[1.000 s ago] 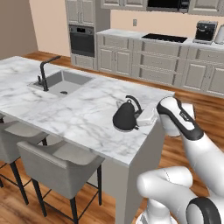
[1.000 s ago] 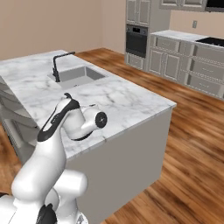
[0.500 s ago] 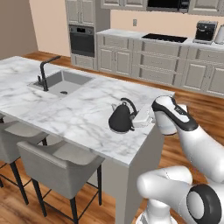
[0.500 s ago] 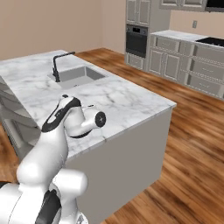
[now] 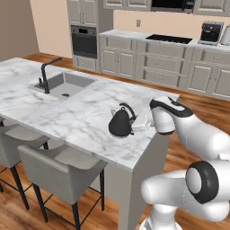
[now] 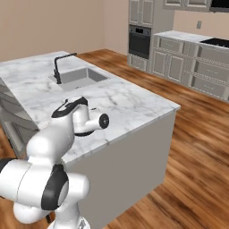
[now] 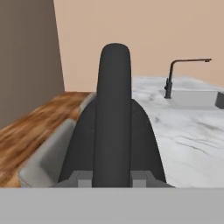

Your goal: The kettle is done boiling. Turn off the stove, then wait for 300 timesteps before moving the kettle to the dining table.

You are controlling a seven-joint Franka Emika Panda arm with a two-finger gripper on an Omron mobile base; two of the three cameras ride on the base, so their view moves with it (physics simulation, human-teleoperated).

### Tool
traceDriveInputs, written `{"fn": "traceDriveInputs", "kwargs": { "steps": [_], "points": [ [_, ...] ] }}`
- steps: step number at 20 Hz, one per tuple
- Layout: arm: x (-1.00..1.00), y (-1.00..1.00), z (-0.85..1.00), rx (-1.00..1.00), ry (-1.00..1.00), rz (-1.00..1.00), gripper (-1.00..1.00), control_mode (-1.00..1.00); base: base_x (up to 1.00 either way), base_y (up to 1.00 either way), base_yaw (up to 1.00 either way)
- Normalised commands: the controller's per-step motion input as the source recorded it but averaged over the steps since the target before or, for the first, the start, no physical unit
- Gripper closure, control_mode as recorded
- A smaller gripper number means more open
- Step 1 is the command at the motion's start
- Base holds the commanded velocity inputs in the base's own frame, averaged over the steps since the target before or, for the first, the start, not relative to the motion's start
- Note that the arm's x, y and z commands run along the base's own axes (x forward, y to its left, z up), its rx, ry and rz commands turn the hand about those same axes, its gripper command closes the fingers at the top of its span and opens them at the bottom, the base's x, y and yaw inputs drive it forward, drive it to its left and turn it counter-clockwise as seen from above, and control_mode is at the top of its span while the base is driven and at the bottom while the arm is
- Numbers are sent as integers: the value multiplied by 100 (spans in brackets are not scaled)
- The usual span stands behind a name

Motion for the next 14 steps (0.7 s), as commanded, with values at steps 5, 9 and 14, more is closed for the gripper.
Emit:
{"fn": "traceDriveInputs", "kwargs": {
  "steps": [5,9,14],
  "points": [
    [47,6,-31,-6,0,3,100,-100,0,0,0],
    [47,14,-32,-9,0,0,100,-100,0,0,0],
    [40,20,-32,-10,-3,0,100,-100,0,0,0]
  ]
}}
